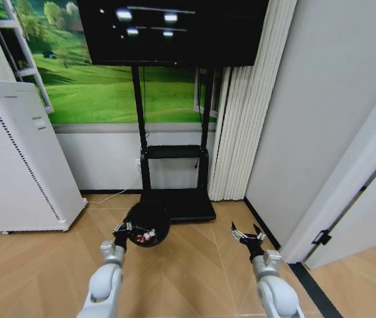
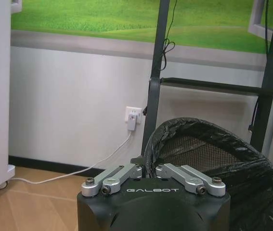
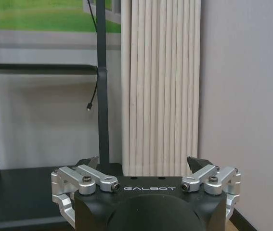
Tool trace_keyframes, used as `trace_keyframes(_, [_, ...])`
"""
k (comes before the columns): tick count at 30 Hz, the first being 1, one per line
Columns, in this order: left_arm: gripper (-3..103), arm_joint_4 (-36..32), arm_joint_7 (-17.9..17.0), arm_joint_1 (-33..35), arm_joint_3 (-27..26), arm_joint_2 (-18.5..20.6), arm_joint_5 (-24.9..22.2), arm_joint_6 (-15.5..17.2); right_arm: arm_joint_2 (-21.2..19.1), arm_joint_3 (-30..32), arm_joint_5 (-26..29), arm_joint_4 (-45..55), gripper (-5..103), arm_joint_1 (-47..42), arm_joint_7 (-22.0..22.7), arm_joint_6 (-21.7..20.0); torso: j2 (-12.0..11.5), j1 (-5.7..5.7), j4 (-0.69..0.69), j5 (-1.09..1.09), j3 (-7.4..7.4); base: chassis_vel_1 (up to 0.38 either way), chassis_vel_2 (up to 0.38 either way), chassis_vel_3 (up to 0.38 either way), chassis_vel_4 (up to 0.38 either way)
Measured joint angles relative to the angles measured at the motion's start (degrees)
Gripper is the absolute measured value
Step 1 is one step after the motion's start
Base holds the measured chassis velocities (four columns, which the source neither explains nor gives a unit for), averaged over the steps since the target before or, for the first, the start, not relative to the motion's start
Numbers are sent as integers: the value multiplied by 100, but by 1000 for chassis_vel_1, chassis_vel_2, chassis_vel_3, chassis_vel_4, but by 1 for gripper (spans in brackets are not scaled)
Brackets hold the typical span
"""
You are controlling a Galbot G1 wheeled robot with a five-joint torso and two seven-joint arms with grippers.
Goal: Pick up the trash bin and place the garbage on the floor into it.
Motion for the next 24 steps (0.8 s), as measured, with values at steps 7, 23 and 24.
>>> trace_keyframes(7, [7,-362,98,385,-15,29,-28,14,-68,68,-177,-83,100,-221,-56,130,0,0,-3,1,0,0,0,0,0])
trace_keyframes(23, [7,-194,70,145,67,105,-62,44,-109,78,-241,122,100,-522,75,124,0,0,-2,1,1,42,-39,-49,30])
trace_keyframes(24, [7,-187,66,132,71,106,-63,46,-109,75,-241,119,100,-522,80,122,0,0,-2,1,1,206,-102,-226,137])
